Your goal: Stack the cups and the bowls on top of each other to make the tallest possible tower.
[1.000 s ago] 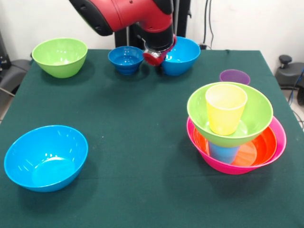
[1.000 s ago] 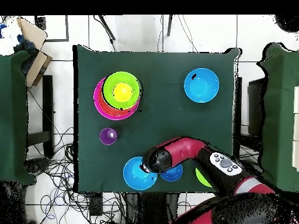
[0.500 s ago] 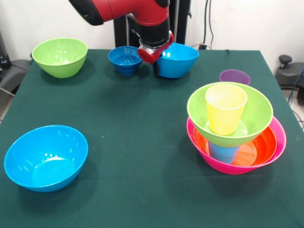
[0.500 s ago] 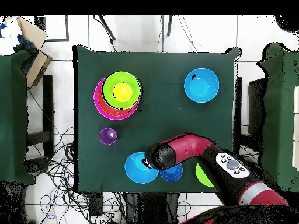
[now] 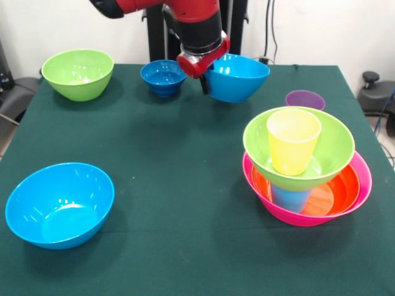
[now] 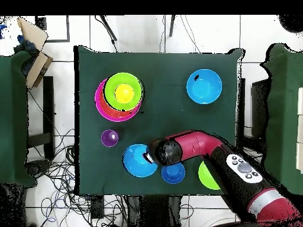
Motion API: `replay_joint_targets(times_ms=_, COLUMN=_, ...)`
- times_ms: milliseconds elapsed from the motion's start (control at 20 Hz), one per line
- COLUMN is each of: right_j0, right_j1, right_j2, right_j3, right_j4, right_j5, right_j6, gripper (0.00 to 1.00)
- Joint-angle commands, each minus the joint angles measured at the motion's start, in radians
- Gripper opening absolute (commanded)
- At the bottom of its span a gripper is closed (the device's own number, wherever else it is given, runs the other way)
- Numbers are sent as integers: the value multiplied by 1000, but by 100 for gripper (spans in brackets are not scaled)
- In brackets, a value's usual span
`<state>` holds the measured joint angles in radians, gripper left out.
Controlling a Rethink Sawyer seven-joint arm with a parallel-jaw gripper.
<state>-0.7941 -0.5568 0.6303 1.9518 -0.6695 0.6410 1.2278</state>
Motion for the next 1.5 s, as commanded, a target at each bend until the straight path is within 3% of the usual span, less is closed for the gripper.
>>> replay_joint_targets(times_ms=50, right_j0=-3, right_j1=-91, right_j2=79, right_j3=-86, right_j4=111, right_j5=197, right_j6=-87, gripper=0)
replay_joint_targets(times_ms=650, right_j0=-14, right_j1=-127, right_j2=119, right_j3=-171, right_j4=167, right_j5=399, right_j6=-170, gripper=0)
replay_joint_targets(times_ms=950, right_j0=-39, right_j1=-142, right_j2=180, right_j3=-215, right_j4=252, right_j5=465, right_j6=-157, gripper=0)
replay_joint_targets(times_ms=1500, right_j0=-35, right_j1=-64, right_j2=233, right_j3=-387, right_j4=385, right_j5=543, right_j6=-133, gripper=0)
